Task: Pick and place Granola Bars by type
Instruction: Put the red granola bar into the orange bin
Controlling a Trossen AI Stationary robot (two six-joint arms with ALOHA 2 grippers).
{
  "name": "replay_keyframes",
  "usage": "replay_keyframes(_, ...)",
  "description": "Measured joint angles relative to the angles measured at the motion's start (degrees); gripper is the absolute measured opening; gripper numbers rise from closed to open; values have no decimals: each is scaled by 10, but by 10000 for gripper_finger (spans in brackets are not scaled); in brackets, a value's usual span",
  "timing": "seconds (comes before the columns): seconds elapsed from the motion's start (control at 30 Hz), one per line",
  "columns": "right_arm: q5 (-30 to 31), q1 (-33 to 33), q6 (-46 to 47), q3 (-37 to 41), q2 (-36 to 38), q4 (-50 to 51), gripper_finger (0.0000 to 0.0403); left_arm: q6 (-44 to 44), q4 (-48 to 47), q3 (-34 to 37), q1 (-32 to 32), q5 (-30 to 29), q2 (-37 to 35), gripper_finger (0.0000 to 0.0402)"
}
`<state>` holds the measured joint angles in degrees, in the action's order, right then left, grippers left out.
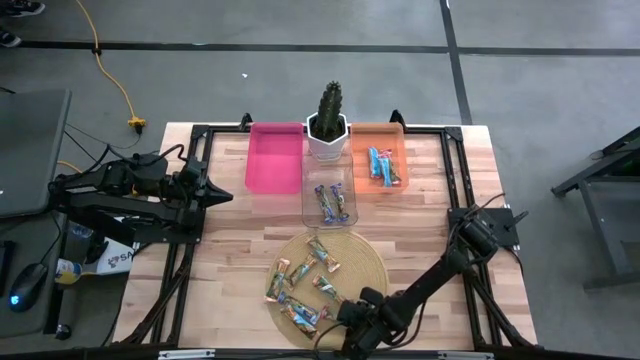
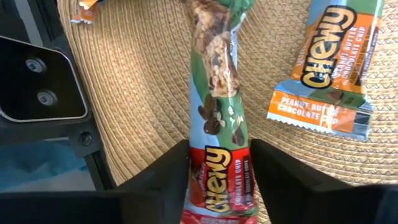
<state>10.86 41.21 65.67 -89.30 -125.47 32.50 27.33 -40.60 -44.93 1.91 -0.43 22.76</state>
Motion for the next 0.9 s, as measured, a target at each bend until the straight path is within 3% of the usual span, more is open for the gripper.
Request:
replay_keyframes(0.5, -24, 0, -1, 1, 0, -8, 86, 0, 0, 0, 0, 0, 0, 1)
replay_keyframes(0.9, -13, -2, -1, 4, 23, -6, 75, 0, 1, 0, 0, 0, 0, 1)
